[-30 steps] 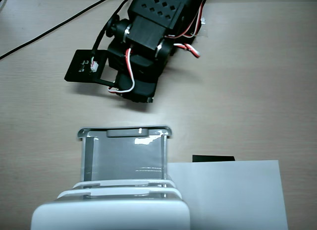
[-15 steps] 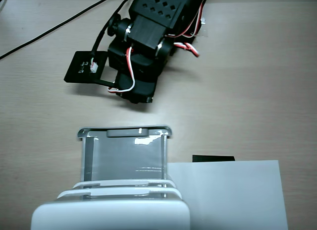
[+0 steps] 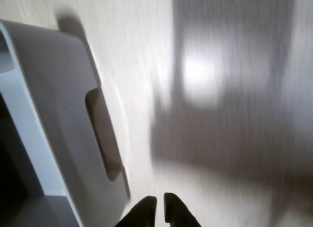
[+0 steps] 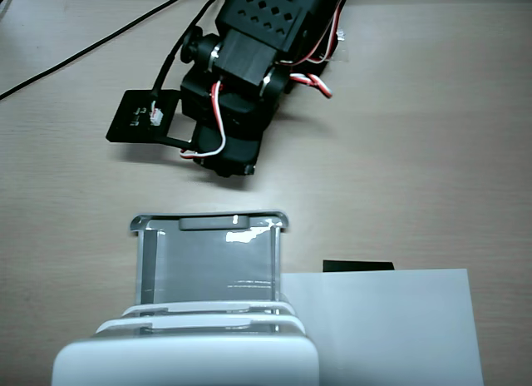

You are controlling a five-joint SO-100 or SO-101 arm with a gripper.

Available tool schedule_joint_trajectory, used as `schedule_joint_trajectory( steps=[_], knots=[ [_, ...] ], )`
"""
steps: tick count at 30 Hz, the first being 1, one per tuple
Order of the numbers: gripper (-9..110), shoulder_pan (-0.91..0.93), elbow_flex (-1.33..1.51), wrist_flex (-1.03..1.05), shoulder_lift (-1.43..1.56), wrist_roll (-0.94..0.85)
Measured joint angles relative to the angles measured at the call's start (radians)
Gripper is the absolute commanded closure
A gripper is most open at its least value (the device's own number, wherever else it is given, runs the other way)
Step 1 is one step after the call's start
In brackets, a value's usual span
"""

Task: Close drawer.

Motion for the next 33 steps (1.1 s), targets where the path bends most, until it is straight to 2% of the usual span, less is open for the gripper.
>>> schedule_joint_trajectory(
  steps=[19,33],
  knots=[
    [101,-0.002,0.071,-0.141,-0.069,-0.046],
    [101,-0.031,0.014,-0.327,-0.333,-0.054]
  ],
)
